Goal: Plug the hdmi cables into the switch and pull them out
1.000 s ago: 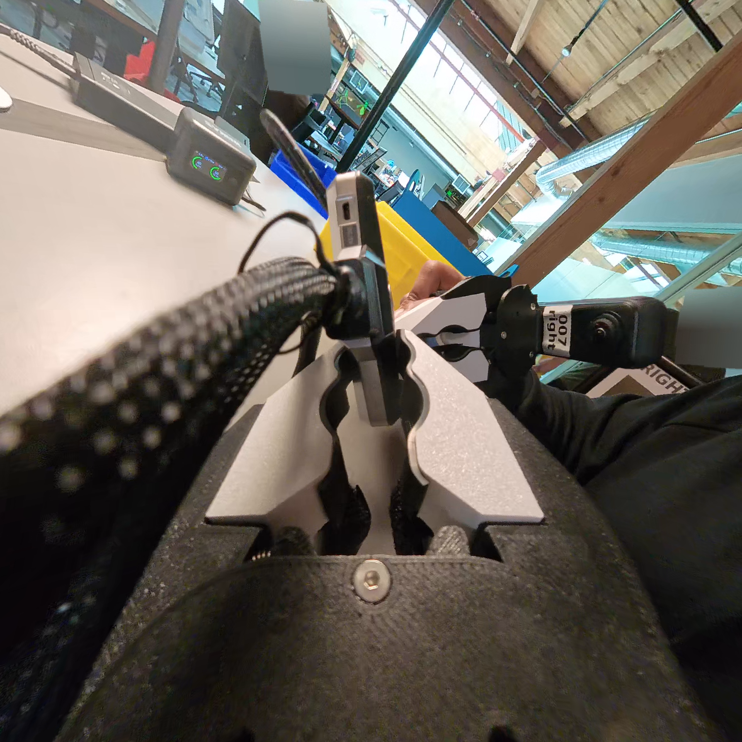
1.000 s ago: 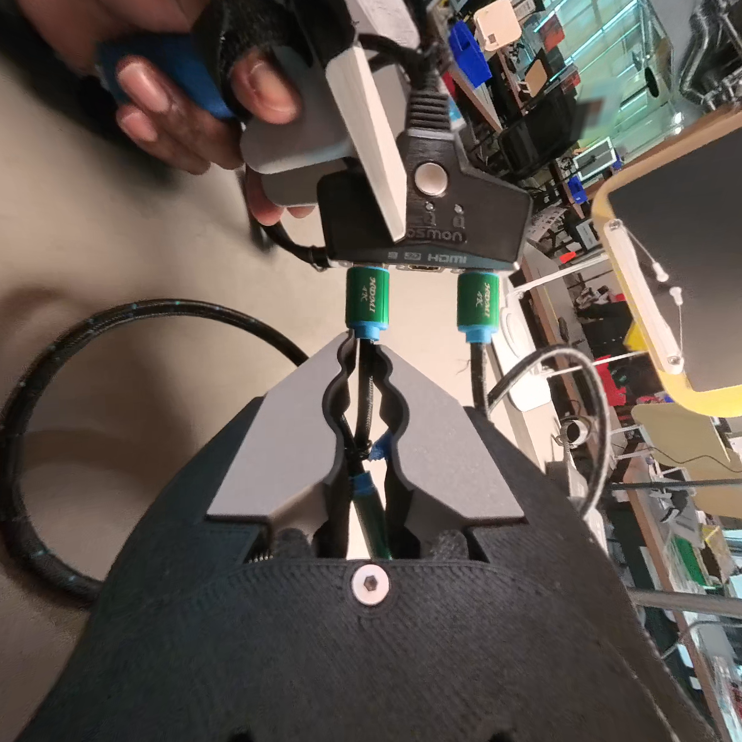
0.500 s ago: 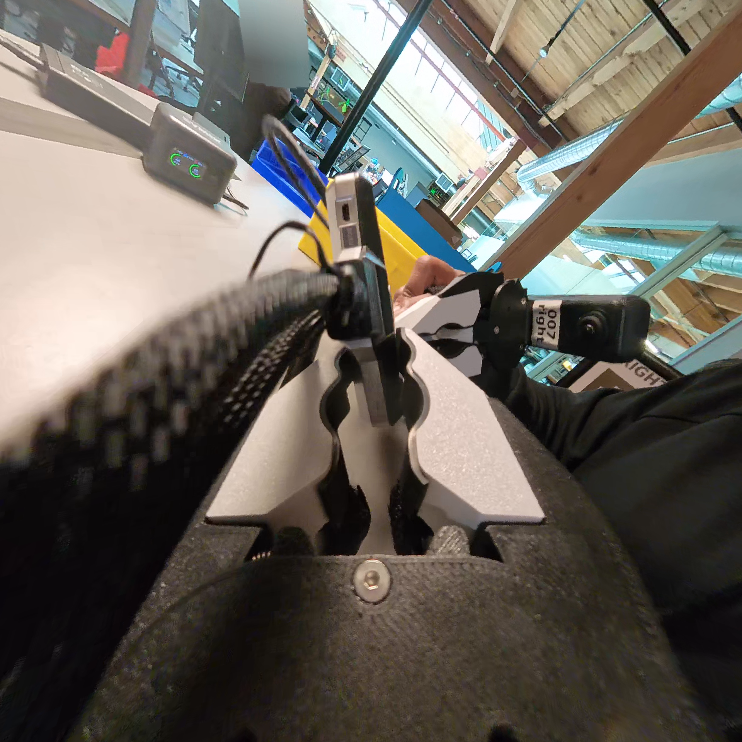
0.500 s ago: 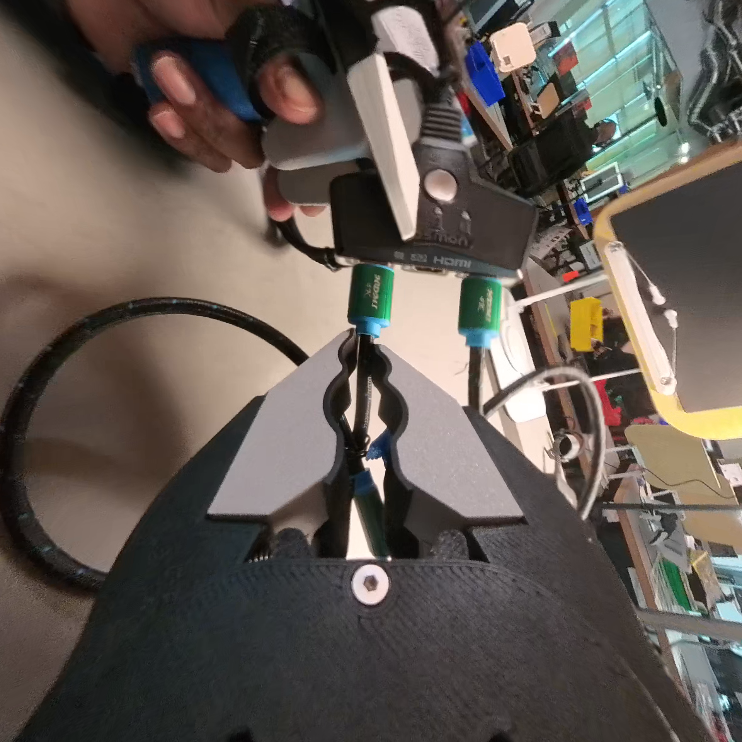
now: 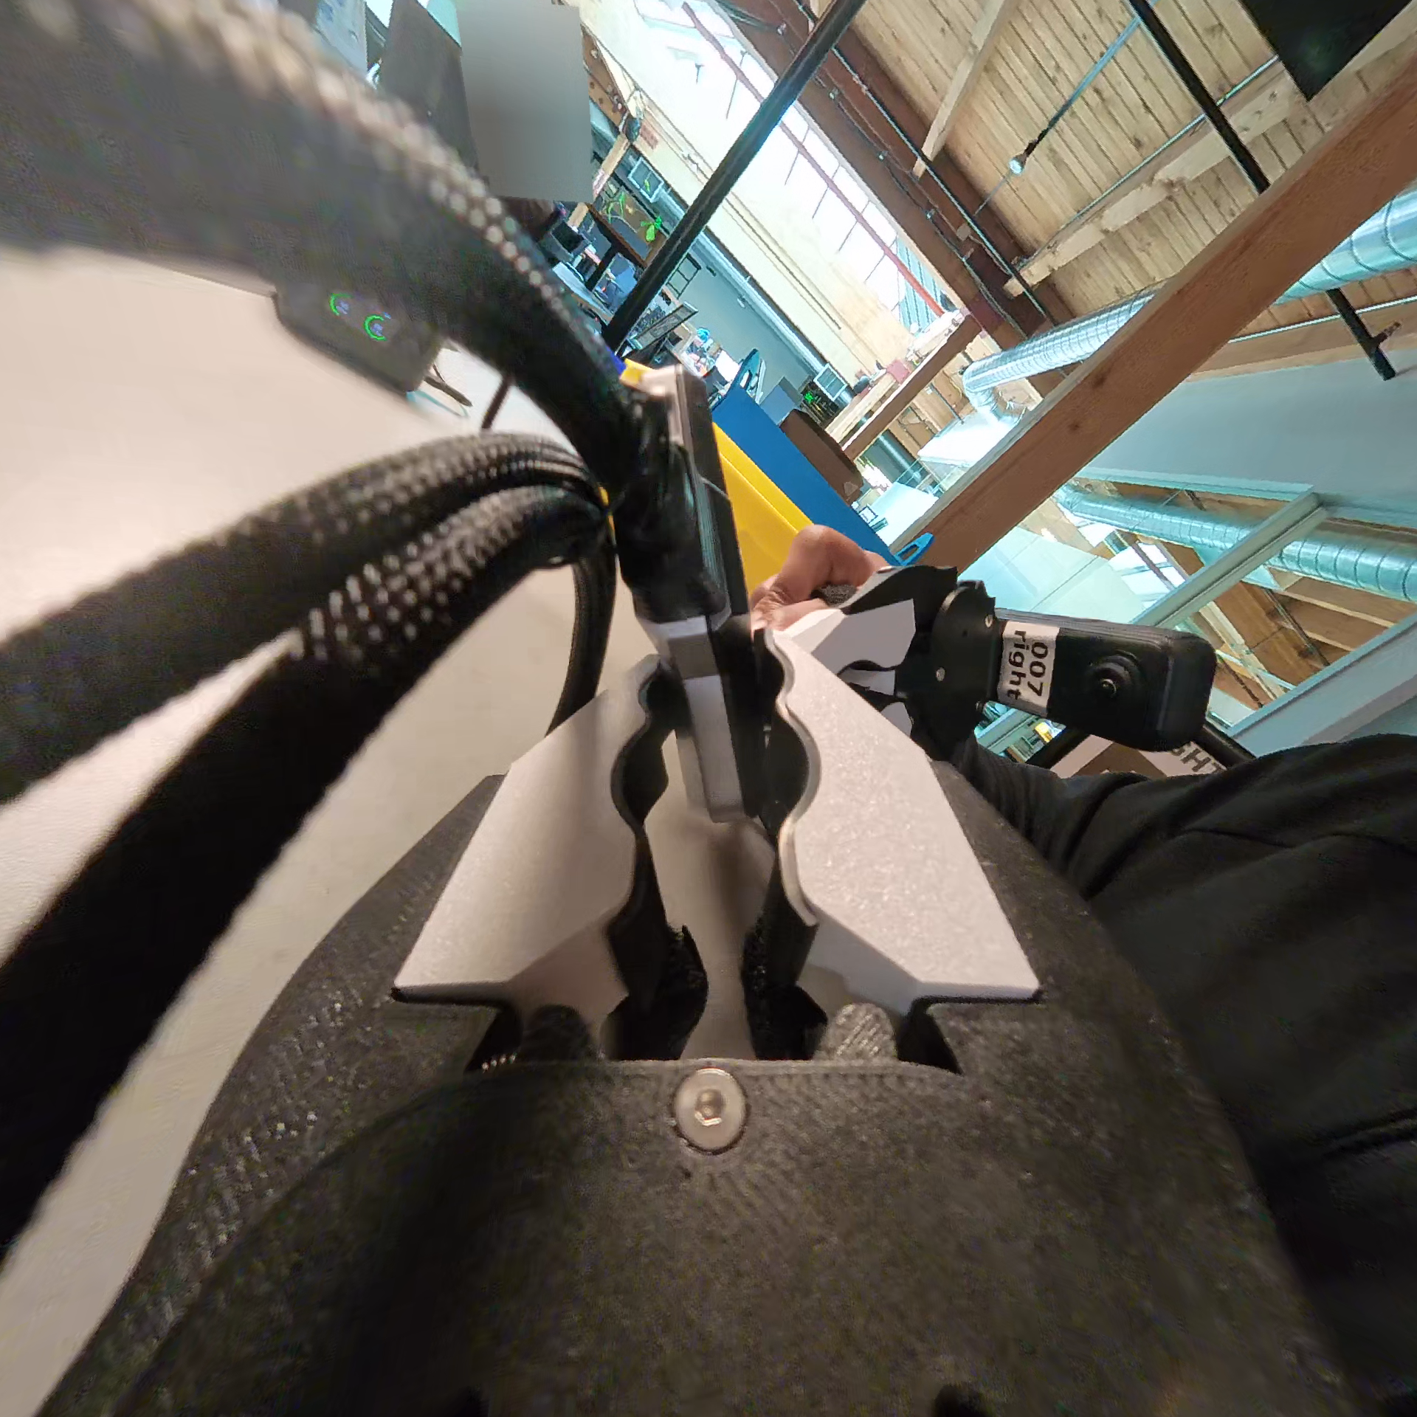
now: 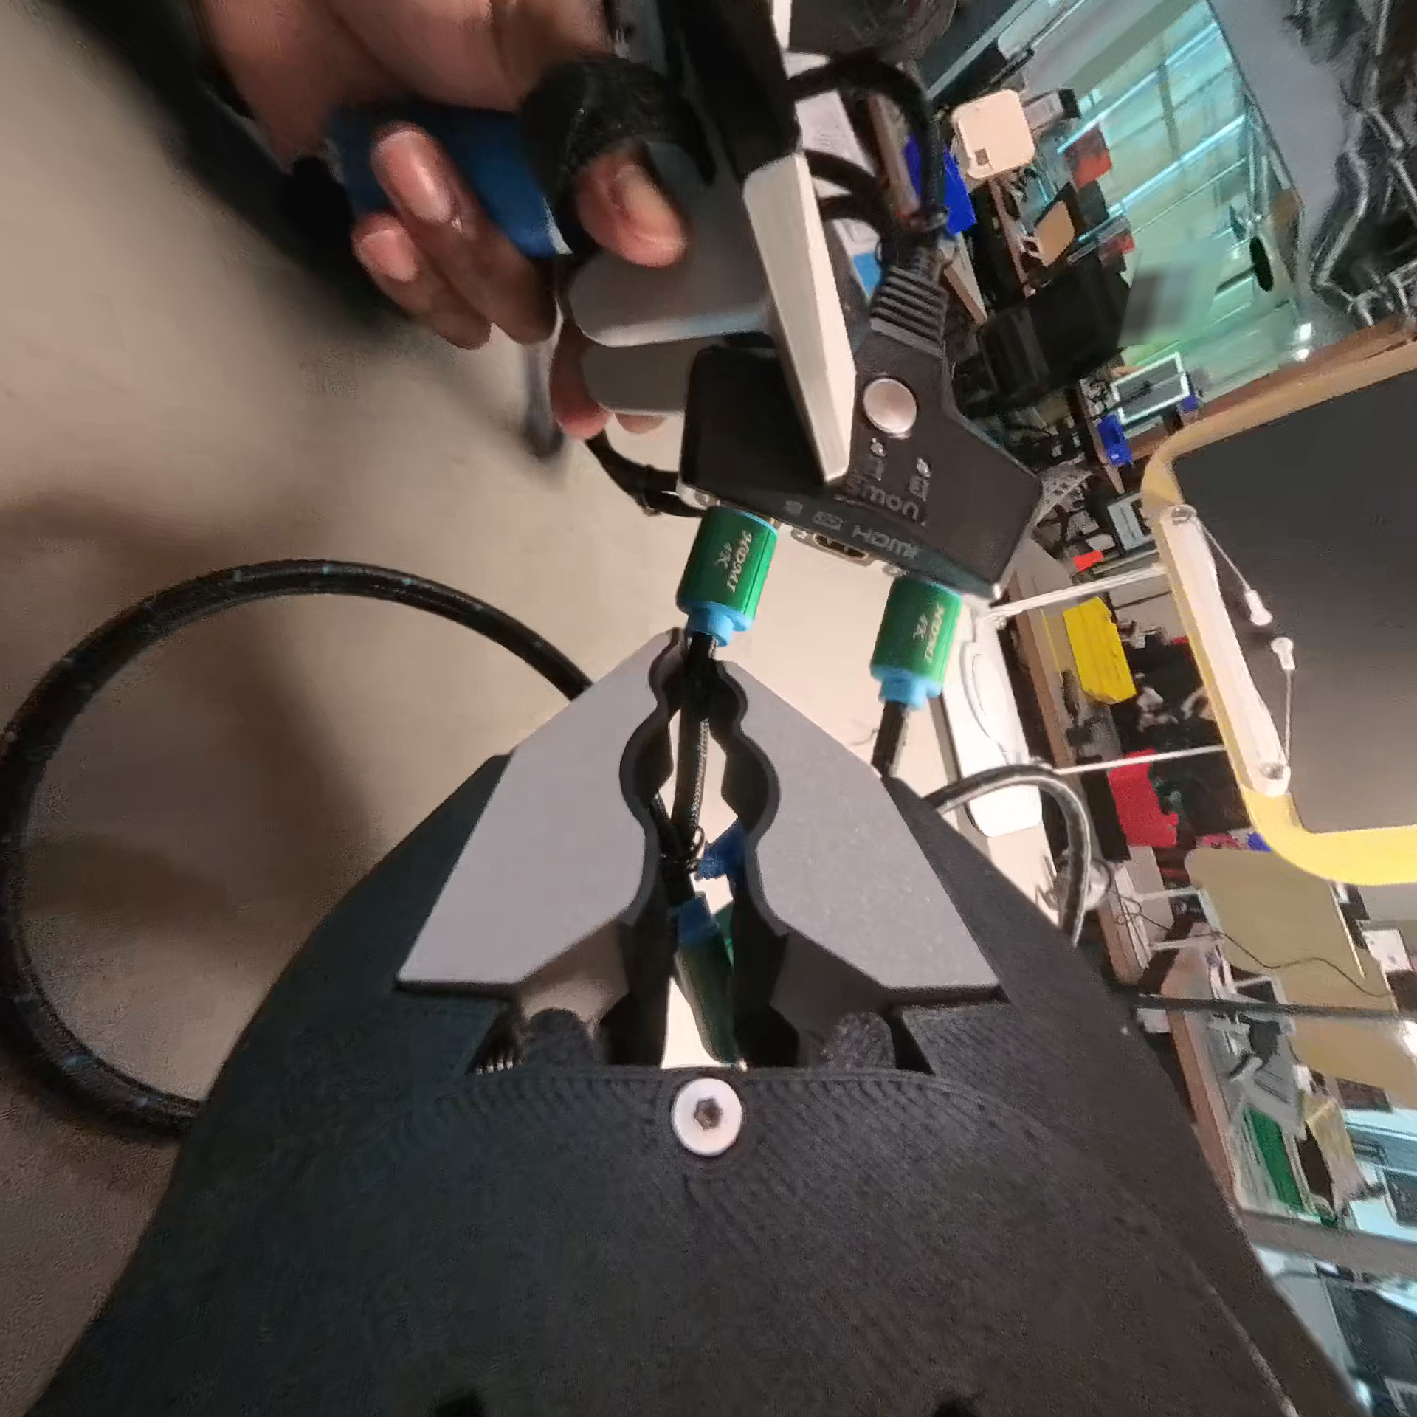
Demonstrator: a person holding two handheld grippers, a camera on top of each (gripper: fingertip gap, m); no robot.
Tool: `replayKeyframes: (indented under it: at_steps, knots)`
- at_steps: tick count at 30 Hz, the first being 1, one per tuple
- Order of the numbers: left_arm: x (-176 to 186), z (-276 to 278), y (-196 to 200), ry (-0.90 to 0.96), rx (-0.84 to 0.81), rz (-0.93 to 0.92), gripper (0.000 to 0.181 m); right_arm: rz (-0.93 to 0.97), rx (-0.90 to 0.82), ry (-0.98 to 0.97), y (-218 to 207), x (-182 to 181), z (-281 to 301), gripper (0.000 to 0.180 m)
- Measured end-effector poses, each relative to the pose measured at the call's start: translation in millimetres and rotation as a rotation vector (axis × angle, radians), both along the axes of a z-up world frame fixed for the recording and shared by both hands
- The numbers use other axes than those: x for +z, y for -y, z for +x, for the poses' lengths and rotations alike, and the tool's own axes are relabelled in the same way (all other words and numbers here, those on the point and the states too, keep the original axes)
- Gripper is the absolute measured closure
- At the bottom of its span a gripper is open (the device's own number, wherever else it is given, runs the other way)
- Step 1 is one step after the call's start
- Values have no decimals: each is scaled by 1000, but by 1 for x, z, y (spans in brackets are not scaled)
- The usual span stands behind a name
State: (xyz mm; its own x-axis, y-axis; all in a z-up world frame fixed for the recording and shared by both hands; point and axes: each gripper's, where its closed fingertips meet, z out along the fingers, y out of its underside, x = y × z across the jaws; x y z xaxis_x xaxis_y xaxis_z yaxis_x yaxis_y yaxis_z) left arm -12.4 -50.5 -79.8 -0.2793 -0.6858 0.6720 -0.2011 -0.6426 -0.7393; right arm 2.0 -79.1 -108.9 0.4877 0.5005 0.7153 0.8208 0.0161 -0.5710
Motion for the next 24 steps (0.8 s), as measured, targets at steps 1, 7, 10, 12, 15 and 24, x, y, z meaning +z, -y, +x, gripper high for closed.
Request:
replayKeyframes:
  at_steps: [1,7,10,12,15,24]
  knots:
    - [0,1,1,-1,3,6,160,11,-23,4,-2,3,6,173]
    - [-1,0,2,-7,-13,-6,160,-34,42,-22,6,-4,-2,173]
    - [-2,3,3,-12,-2,20,159,2,-30,-23,-2,3,13,172]
    - [-2,3,2,-10,5,20,159,-13,-33,-25,-1,0,11,172]
    - [-2,1,4,-9,-17,9,160,-47,42,-30,7,-5,0,173]
    - [-3,0,1,-18,-17,-6,161,-46,-12,-46,1,-5,5,173]
